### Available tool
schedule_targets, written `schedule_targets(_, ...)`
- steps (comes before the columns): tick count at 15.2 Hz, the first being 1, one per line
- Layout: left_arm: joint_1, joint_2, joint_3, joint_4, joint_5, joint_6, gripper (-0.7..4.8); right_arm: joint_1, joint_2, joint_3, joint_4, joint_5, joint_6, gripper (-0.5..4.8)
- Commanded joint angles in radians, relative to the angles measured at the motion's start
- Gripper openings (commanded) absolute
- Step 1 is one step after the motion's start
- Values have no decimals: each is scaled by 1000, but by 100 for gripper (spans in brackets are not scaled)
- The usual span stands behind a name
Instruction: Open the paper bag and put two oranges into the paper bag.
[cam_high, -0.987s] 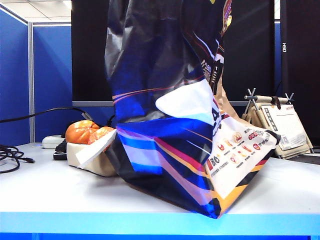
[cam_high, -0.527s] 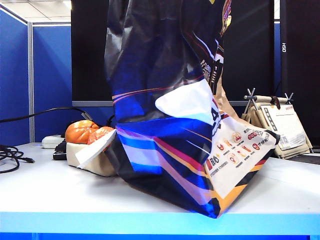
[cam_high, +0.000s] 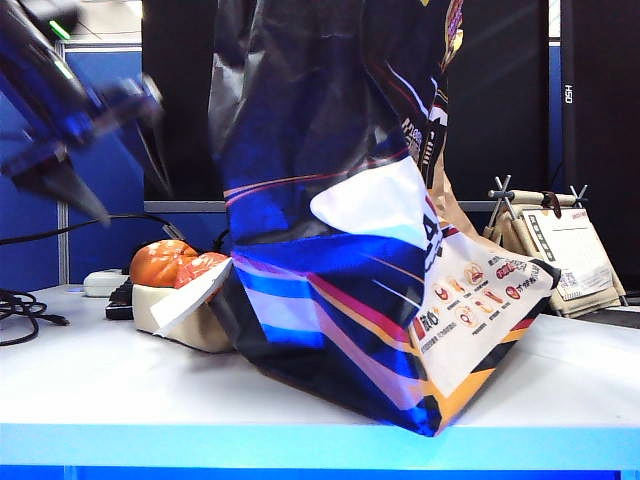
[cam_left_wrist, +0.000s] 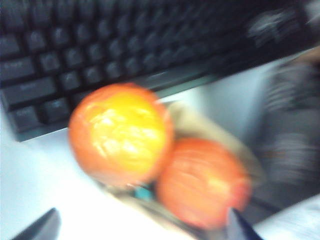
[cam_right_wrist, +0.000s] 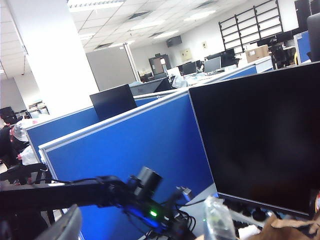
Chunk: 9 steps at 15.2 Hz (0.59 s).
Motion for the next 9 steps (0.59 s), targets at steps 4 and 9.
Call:
schedule_targets(4,-43,64,6,149,-89,31,479,0,12,4,-44,-16,-56,311)
schedule_targets(9,-58,102,13,146,-151,5,479,0,37,3,-49,-16,-60,311)
